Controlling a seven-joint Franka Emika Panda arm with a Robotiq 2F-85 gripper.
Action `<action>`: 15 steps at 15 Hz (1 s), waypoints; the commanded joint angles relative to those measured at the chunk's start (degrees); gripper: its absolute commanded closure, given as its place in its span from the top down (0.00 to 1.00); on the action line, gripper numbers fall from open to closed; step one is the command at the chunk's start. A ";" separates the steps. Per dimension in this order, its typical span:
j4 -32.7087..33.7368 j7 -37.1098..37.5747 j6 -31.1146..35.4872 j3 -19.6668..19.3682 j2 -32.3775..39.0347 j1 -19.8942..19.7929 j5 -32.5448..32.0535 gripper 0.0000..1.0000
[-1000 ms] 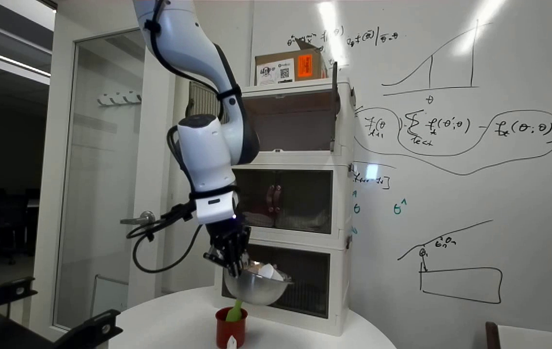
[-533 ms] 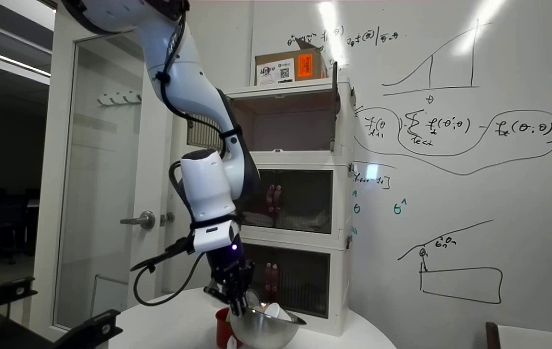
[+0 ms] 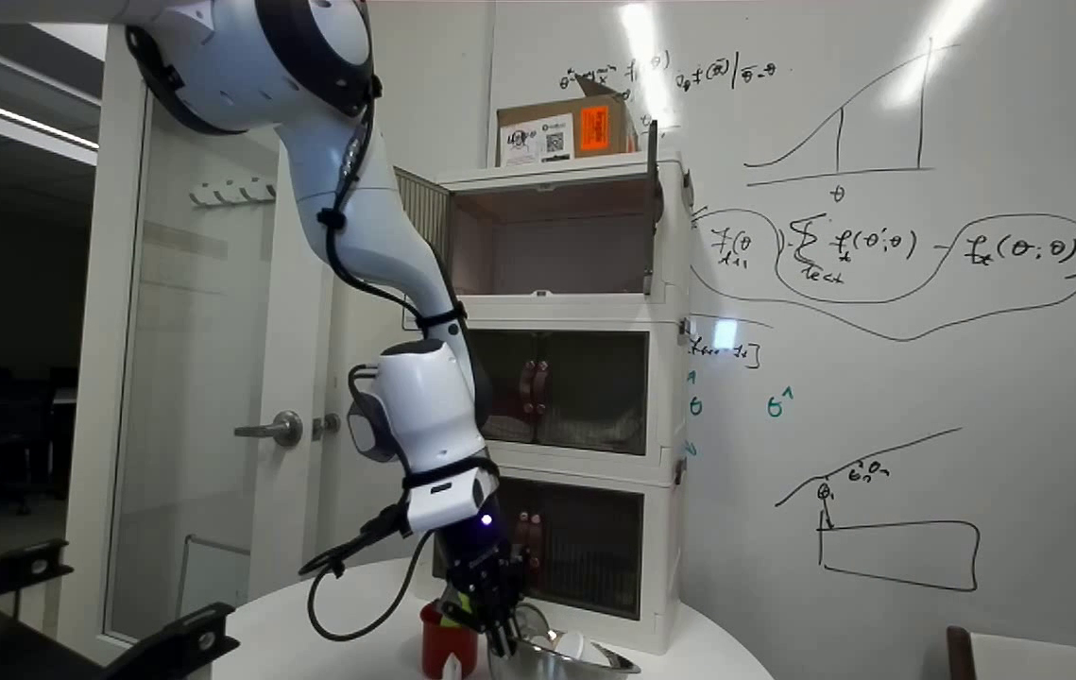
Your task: Remove the silver bowl from the top cabinet and put it on the table
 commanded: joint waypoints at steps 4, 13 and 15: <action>8.46 10.55 1.41 1.27 4.83 -3.49 -13.10 0.03; 15.83 16.42 -6.35 5.33 9.94 -8.07 -24.36 0.03; 16.56 17.49 -8.29 5.77 10.72 -8.54 -25.86 0.03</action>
